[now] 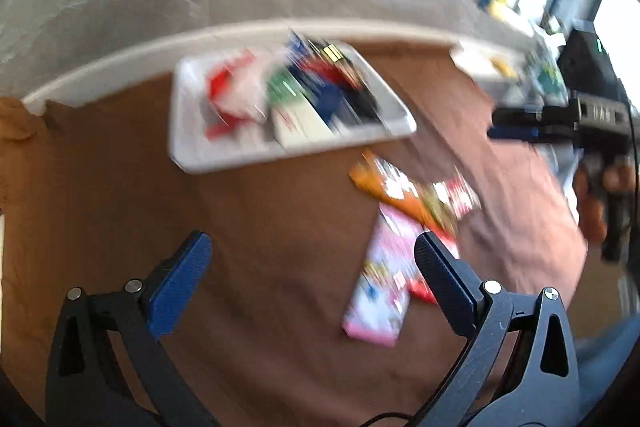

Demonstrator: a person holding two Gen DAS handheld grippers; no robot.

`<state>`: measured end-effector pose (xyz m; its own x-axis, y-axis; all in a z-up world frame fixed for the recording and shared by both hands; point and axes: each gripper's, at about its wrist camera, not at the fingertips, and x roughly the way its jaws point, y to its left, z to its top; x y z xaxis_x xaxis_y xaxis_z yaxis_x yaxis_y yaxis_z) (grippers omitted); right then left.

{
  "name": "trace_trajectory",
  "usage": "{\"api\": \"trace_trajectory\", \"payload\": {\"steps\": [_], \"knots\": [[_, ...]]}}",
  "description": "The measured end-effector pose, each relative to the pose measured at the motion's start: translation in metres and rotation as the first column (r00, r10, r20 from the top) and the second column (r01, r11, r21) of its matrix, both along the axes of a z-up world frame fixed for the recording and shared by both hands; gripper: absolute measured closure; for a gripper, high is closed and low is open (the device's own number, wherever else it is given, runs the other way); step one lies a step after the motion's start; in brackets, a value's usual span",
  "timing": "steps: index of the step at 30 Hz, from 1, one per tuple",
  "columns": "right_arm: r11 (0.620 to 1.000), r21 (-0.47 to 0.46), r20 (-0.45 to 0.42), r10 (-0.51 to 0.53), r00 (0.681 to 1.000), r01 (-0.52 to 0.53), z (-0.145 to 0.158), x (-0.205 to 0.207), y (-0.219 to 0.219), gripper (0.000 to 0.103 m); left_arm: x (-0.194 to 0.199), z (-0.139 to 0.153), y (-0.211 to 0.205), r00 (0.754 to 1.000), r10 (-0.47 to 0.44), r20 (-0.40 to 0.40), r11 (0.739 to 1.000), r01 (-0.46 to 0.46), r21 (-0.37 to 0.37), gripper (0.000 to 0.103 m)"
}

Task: Organize snacks
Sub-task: 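Withdraw both tools from the tray back over the remaining snacks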

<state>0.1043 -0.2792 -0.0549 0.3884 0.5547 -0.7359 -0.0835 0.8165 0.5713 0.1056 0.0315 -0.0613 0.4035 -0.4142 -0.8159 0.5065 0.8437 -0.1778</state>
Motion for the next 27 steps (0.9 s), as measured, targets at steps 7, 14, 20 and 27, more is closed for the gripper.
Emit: {"api": "trace_trajectory", "payload": {"steps": [7,14,20,27], "knots": [[0.963,-0.179,0.033,0.209,0.977,-0.2,0.003,-0.026,-0.009,0.029,-0.043,-0.023,-0.035,0.981,-0.188,-0.055,0.979,0.192,0.071,0.0],[0.863,-0.274,0.031,0.449,0.893,-0.424,-0.008,-0.007,-0.002,0.029,-0.036,-0.037,-0.054,0.946,-0.322,-0.047,0.927,0.325,0.189,0.0],[0.726,-0.315,-0.03,0.637,0.771,-0.612,-0.036,0.009,0.021,0.033,-0.028,-0.051,-0.064,0.936,-0.347,-0.063,0.905,0.352,0.237,0.001],[0.622,-0.334,-0.066,0.735,0.675,-0.708,-0.06,0.021,0.038,0.041,-0.025,-0.059,-0.077,0.931,-0.357,-0.073,0.893,0.363,0.267,0.002]]}}
